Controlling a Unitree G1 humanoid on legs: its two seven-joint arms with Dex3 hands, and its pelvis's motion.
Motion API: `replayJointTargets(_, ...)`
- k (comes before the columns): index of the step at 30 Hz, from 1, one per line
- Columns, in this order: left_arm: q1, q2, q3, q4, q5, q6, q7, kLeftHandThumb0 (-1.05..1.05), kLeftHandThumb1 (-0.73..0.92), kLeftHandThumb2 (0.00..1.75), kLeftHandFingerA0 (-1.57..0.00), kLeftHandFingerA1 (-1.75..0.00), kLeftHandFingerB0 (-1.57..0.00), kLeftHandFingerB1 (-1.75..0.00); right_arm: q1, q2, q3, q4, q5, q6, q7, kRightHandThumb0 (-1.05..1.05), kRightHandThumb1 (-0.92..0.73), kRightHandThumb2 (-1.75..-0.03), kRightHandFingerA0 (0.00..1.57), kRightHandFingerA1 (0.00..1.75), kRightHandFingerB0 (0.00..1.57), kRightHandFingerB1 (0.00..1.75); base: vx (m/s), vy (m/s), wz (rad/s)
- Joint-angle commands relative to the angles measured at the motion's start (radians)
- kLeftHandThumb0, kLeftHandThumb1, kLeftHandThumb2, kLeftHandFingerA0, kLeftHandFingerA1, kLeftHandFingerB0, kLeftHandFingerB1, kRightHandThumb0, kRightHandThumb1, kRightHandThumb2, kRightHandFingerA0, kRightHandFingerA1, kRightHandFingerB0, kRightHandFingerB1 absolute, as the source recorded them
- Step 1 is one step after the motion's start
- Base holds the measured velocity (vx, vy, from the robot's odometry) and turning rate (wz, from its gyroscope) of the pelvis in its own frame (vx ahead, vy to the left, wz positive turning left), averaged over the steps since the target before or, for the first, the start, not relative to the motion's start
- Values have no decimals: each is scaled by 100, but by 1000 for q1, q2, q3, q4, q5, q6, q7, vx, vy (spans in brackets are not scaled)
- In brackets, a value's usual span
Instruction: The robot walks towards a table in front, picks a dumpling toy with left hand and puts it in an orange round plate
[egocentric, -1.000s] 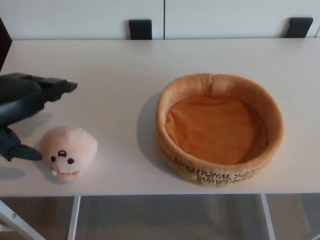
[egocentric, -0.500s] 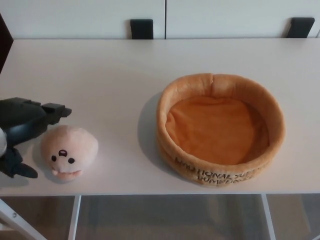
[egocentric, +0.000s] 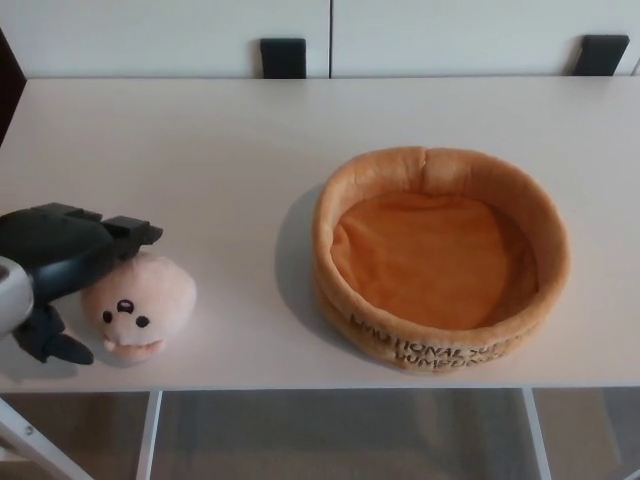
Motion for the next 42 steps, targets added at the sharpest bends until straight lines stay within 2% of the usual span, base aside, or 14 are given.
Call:
replayJointTargets(1, 10, -23, 11, -16, 42, -9, 30, -41, 31, 69, 0, -18, 0, -23, 1, -15, -4, 7, 11, 1, 3, -42, -58, -77, 62, 54, 40, 44, 0, 0, 0)
replayJointTargets(24, 30, -68, 12, -23, 78, -12, 32, -41, 30, 69, 0, -22, 0, -25, 1, -12, -4, 7, 12, 5, -3, -43, -58, -79, 65, 56, 39, 45, 0, 0, 0)
replayJointTargets(25, 30, -70, 10, -23, 80, -11, 28, -42, 37, 52, -2, -27, -1, -27, 2, -12, -8, 6, 16, 3, 1, -42, -58, -78, 61, 53, 39, 44, 0, 0, 0)
replayJointTargets(26, 30, -69, 5, -24, 82, -8, 18, -44, 34, 62, -8, -29, -5, -28, 2, -12, -9, 7, 16, 2, 1, -41, -59, -77, 61, 53, 38, 43, 0, 0, 0)
replayJointTargets(28, 29, -68, 0, -26, 85, -6, 6, -44, 34, 62, -8, -29, -5, -28, 2, -11, -10, 8, 16, 1, -1, -41, -59, -77, 61, 53, 38, 43, 0, 0, 0)
replayJointTargets(30, 23, -65, -11, -29, 86, 4, -32, -42, 37, 59, -20, -39, -8, -34, 1, -12, -15, 8, 21, 2, 5, -40, -59, -76, 62, 53, 36, 42, 0, 0, 0)
replayJointTargets(31, 22, -63, -12, -26, 62, -7, -54, -28, 46, 54, -57, -67, -21, -31, 2, -13, -15, 6, 20, -1, 2, -40, -58, -77, 66, 56, 35, 43, 0, 0, 0)
replayJointTargets(32, 27, -66, -6, -23, 40, -19, -56, -16, 61, 59, -75, -135, -50, -37, 3, -13, -15, 5, 18, -3, -3, -41, -58, -78, 69, 57, 36, 43, 0, 0, 0)
replayJointTargets(35, 35, -75, -2, -13, 16, -34, -57, -16, 68, 61, -89, -130, -68, -41, 4, -13, -19, 4, 21, -5, 0, -41, -58, -78, 66, 56, 35, 43, 0, 0, 0)
replayJointTargets(36, 37, -74, -3, -10, 20, -39, -48, -14, 74, 60, -99, -110, -87, -51, 3, -11, -19, 3, 22, -5, 2, -40, -60, -77, 63, 53, 35, 42, 0, 0, 0)
replayJointTargets(37, 41, -73, -2, -7, 25, -45, -37, -14, 74, 60, -99, -110, -87, -51, 2, -10, -18, 2, 21, -5, 4, -40, -60, -77, 63, 53, 35, 42, 0, 0, 0)
replayJointTargets(38, 50, -75, 3, 0, 30, -68, 2, -8, 75, 56, -63, -175, -57, -133, 2, -10, -17, 2, 19, -6, 2, -31, -70, -61, 71, 44, 39, 33, 0, 0, 0)
replayJointTargets(41, 67, -81, 14, 15, 36, -110, 71, -2, 76, 56, -80, -175, -54, -142, 1, -9, -19, 4, 19, -7, 1, -31, -70, -61, 71, 44, 40, 33, 0, 0, 0)
replayJointTargets(42, 72, -83, 19, 18, 36, -121, 90, -11, 75, 58, -57, -175, -48, -139, 2, -9, -18, 3, 19, -8, 3, -33, -70, -61, 72, 44, 41, 33, 0, 0, 0)
